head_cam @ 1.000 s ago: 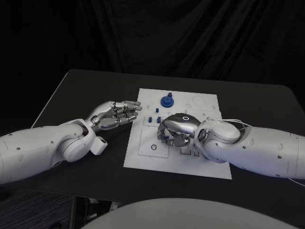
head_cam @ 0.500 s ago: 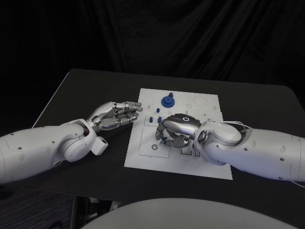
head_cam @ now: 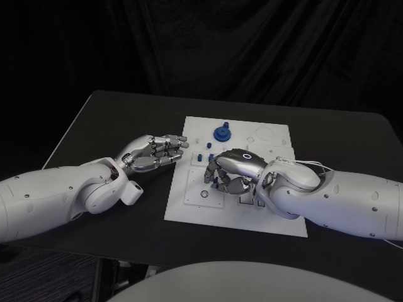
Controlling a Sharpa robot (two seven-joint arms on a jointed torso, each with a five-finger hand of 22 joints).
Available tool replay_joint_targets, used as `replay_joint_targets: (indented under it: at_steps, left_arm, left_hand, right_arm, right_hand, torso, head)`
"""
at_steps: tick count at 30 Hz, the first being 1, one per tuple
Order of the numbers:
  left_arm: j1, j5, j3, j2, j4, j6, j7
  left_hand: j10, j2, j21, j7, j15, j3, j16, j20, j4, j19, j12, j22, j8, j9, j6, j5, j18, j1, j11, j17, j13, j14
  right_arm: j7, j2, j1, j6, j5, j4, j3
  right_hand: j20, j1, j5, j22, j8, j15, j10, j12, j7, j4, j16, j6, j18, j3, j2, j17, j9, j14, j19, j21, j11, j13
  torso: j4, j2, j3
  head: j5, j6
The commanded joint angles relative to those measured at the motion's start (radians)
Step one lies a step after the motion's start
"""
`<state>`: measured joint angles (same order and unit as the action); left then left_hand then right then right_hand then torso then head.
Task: Assemble the parts on the task board
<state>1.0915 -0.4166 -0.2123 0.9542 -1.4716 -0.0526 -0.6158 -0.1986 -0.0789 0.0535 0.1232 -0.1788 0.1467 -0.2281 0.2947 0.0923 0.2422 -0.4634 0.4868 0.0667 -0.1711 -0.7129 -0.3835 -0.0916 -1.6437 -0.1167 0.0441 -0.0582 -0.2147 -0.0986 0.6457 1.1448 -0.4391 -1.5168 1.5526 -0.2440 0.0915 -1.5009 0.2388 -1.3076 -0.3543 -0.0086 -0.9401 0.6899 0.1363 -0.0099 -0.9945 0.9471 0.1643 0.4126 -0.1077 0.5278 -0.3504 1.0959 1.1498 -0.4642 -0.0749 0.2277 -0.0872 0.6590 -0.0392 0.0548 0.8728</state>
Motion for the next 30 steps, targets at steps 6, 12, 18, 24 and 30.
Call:
replay_joint_targets:
  at_steps: [6, 12, 18, 24, 30]
  left_arm:
    - [-0.004, 0.007, 0.001, -0.004, 0.001, 0.015, -0.001]
    - [-0.005, 0.007, 0.001, -0.005, 0.002, 0.017, 0.001]
    - [-0.007, 0.007, 0.001, -0.005, 0.002, 0.018, 0.003]
    - [-0.008, 0.007, 0.001, -0.005, 0.002, 0.019, 0.005]
    - [-0.009, 0.007, 0.001, -0.004, 0.001, 0.019, 0.004]
  left_hand:
    - [0.009, -0.012, 0.003, 0.002, -0.005, 0.004, -0.006, -0.001, -0.003, 0.007, 0.002, -0.005, 0.006, 0.001, 0.006, 0.001, 0.010, 0.000, -0.001, 0.001, 0.001, 0.005]
    - [0.011, -0.013, 0.003, 0.002, -0.008, 0.005, -0.014, -0.001, -0.003, 0.009, 0.001, -0.005, 0.007, 0.001, 0.007, 0.002, 0.012, 0.001, 0.001, 0.002, 0.001, -0.002]
    - [0.011, -0.013, 0.003, 0.001, -0.010, 0.006, -0.016, -0.001, -0.003, 0.010, 0.000, -0.004, 0.007, 0.001, 0.007, 0.003, 0.013, 0.002, 0.002, 0.003, 0.001, -0.004]
    - [0.012, -0.013, 0.003, 0.001, -0.012, 0.006, -0.016, -0.001, -0.003, 0.011, 0.000, -0.005, 0.007, 0.001, 0.007, 0.003, 0.014, 0.002, 0.002, 0.003, 0.001, -0.004]
    - [0.012, -0.013, 0.003, 0.001, -0.012, 0.006, -0.017, -0.001, -0.003, 0.013, -0.001, -0.002, 0.007, 0.002, 0.008, 0.004, 0.015, 0.003, 0.003, 0.003, 0.001, -0.005]
  right_arm:
    - [-0.008, 0.001, -0.003, 0.002, 0.036, -0.003, 0.000]
    - [0.000, 0.001, -0.003, 0.018, 0.039, -0.006, 0.000]
    - [0.001, 0.003, -0.003, 0.025, 0.051, -0.007, 0.000]
    - [-0.002, 0.006, -0.003, 0.030, 0.067, -0.007, 0.000]
    - [-0.011, 0.024, -0.002, 0.022, 0.077, 0.004, 0.000]
  right_hand:
    - [0.008, 0.001, -0.001, -0.022, 0.013, 0.009, -0.020, -0.001, 0.002, -0.003, 0.052, 0.006, 0.014, -0.007, -0.001, -0.023, -0.006, -0.039, -0.045, 0.023, 0.009, 0.007]
    - [0.011, 0.010, -0.004, -0.022, 0.016, 0.011, -0.023, -0.004, 0.001, 0.001, 0.049, 0.004, 0.013, -0.015, -0.001, -0.021, -0.008, -0.035, -0.048, 0.025, 0.009, 0.007]
    - [0.012, 0.013, -0.004, -0.023, 0.019, 0.012, -0.020, -0.009, 0.002, 0.003, 0.048, 0.001, 0.014, -0.017, 0.000, -0.019, -0.009, -0.038, -0.050, 0.026, 0.008, 0.006]
    - [0.013, 0.009, -0.001, -0.022, 0.023, 0.013, -0.015, -0.014, 0.004, 0.002, 0.053, -0.002, 0.015, -0.016, 0.006, -0.021, -0.010, -0.046, -0.054, 0.029, 0.006, 0.006]
    - [0.023, 0.030, -0.006, -0.018, 0.058, 0.027, 0.041, -0.032, 0.018, 0.015, 0.054, -0.043, 0.013, -0.033, 0.000, -0.021, 0.000, -0.045, -0.056, 0.039, -0.014, 0.006]
  torso:
    - [-0.0001, -0.001, -0.0005]
    - [-0.0004, -0.001, 0.0000]
    - [-0.0005, -0.001, -0.0004]
    - [-0.0007, -0.001, -0.0005]
    - [-0.0009, -0.001, 0.0002]
  head:
    - [0.000, 0.000]
    - [0.000, 0.000]
    - [0.000, 0.000]
    - [0.000, 0.000]
    - [-0.004, 0.000]
